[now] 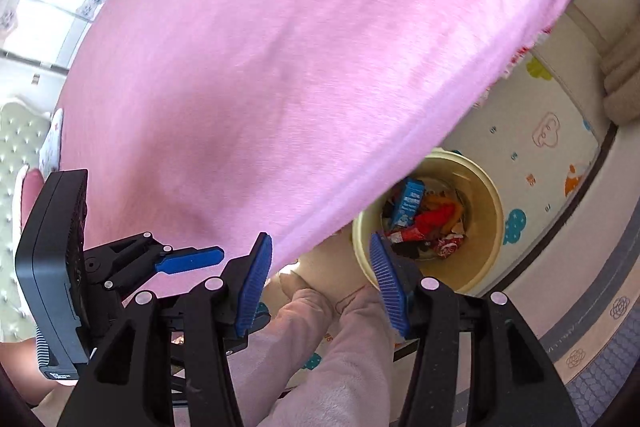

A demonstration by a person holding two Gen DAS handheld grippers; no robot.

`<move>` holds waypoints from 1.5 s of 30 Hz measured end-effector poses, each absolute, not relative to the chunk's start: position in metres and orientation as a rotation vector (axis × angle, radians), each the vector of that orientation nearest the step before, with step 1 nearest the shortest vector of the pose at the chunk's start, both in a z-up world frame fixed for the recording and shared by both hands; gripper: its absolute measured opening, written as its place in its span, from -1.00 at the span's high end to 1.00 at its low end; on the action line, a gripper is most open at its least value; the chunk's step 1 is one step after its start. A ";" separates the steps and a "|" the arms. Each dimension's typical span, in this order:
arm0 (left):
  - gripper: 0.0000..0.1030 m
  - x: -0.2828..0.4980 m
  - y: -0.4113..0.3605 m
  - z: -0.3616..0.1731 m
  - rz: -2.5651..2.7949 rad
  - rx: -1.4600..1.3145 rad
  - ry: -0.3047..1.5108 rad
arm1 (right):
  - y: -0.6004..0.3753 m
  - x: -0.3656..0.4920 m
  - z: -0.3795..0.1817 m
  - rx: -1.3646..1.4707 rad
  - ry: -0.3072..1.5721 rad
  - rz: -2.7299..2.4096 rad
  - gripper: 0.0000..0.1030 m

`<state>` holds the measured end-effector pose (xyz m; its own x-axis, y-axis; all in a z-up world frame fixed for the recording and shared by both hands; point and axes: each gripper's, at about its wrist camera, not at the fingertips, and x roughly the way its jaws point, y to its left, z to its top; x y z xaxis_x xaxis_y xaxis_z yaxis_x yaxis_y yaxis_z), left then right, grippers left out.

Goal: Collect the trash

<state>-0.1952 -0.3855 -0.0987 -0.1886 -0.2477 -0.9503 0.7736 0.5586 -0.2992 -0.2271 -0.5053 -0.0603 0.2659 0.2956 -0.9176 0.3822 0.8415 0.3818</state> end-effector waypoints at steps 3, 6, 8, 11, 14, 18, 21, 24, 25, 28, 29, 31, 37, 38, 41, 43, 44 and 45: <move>-0.37 -0.172 -0.331 -0.078 -0.878 0.400 1.467 | -0.457 -0.193 -0.043 0.539 1.324 0.029 0.01; -0.38 -0.155 -0.278 -0.058 -0.783 0.336 1.436 | -0.407 -0.165 -0.030 0.479 1.323 0.119 0.01; -0.38 -0.145 -0.244 -0.048 -0.728 0.295 1.416 | -0.376 -0.149 -0.023 0.441 1.321 0.172 0.01; -0.38 -0.133 -0.201 -0.037 -0.653 0.246 1.396 | -0.338 -0.130 -0.014 0.397 1.316 0.235 0.01; -0.38 -0.125 -0.165 -0.027 -0.588 0.202 1.376 | -0.306 -0.112 -0.004 0.349 1.303 0.278 0.01; -0.50 -0.118 -0.130 -0.008 -0.470 0.163 1.316 | -0.272 -0.089 0.015 0.293 1.262 0.314 0.01; -0.66 -0.102 -0.100 0.015 -0.348 0.114 1.237 | -0.254 -0.074 0.037 0.268 1.218 0.332 0.00; -0.77 -0.091 -0.072 0.042 -0.230 0.049 1.142 | -0.239 -0.063 0.070 0.198 1.121 0.333 -0.18; -0.79 -0.089 -0.065 0.053 -0.202 0.033 1.105 | -0.235 -0.060 0.082 0.166 1.081 0.324 -0.32; -0.90 -0.089 -0.050 0.087 -0.118 0.014 0.991 | -0.229 -0.059 0.115 0.100 0.944 0.332 -0.53; -0.92 -0.089 -0.047 0.098 -0.089 0.014 0.956 | -0.228 -0.060 0.126 0.082 0.903 0.338 -0.57; -0.92 -0.092 -0.040 0.120 -0.031 0.010 0.901 | -0.227 -0.060 0.144 0.057 0.835 0.356 -0.72; -0.92 -0.094 -0.025 0.157 0.037 -0.093 0.823 | -0.233 -0.056 0.163 0.010 0.757 0.374 -0.79; -0.92 -0.094 -0.025 0.161 0.046 -0.103 0.821 | -0.236 -0.055 0.163 0.011 0.753 0.371 -0.80; -0.92 -0.096 -0.027 0.166 0.082 -0.125 0.802 | -0.242 -0.051 0.161 0.018 0.759 0.376 -0.82; -0.92 -0.095 -0.031 0.168 0.103 -0.123 0.794 | -0.244 -0.050 0.159 0.020 0.772 0.384 -0.82; -0.92 -0.093 -0.032 0.170 0.105 -0.125 0.793 | -0.245 -0.049 0.158 0.021 0.777 0.383 -0.82; -0.92 -0.092 -0.033 0.172 0.108 -0.127 0.792 | -0.245 -0.049 0.157 0.016 0.785 0.377 -0.82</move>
